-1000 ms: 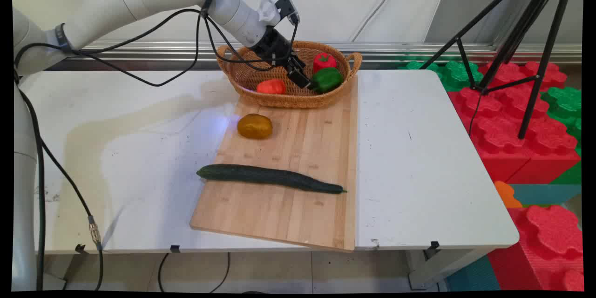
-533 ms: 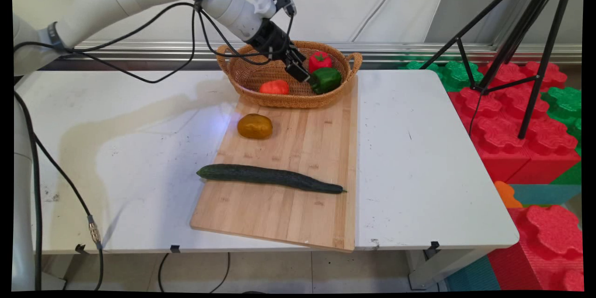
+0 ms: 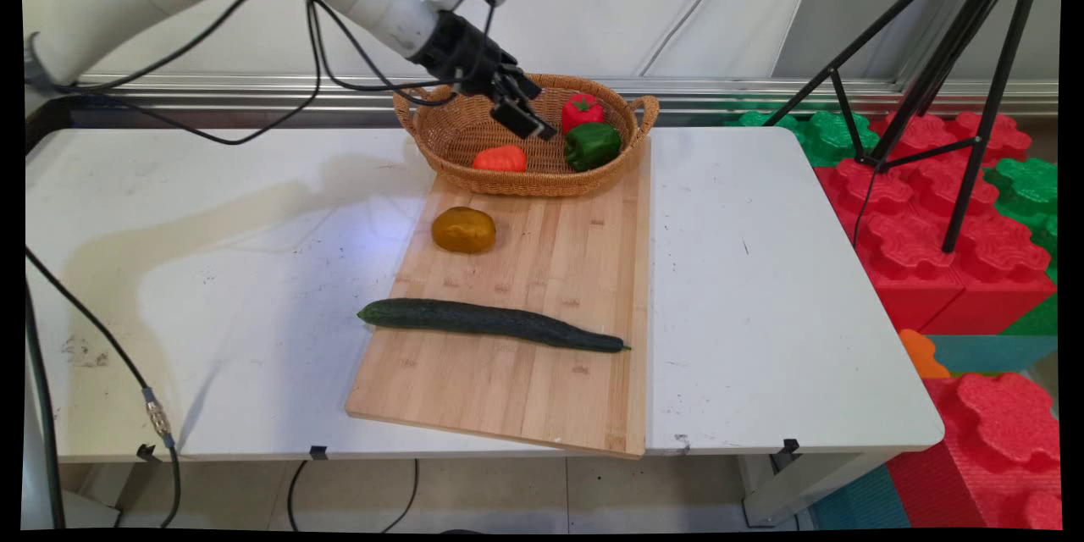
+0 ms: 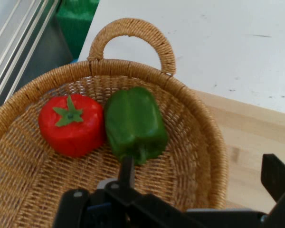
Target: Pick up the cucumber from the cutting board
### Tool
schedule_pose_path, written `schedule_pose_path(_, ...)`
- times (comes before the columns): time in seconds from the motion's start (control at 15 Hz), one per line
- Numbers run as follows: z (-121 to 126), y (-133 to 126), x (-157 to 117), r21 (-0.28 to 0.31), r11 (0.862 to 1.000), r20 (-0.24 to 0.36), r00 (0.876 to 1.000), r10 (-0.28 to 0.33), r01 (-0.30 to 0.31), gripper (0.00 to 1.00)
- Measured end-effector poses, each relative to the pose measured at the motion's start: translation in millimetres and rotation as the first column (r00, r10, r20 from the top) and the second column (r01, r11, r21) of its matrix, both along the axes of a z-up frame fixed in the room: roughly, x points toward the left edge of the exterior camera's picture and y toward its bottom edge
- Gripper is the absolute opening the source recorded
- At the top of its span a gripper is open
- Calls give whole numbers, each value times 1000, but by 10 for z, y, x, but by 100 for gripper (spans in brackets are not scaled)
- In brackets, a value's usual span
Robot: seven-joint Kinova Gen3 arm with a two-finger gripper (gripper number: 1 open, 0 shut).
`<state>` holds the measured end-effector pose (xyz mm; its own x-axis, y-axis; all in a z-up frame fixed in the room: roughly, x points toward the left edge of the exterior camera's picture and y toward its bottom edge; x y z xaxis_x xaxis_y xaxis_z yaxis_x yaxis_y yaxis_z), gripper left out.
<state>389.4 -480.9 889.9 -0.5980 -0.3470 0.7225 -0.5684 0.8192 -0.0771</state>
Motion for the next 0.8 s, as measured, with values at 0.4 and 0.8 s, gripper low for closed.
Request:
schedule_pose_path(0.4, 260, 526, 237, -5, 1000, -4, 1000, -19, 19, 100)
schedule_pose_path(0.8, 383, 1008, 442, 19, 999, 6, 999, -35, 35, 100)
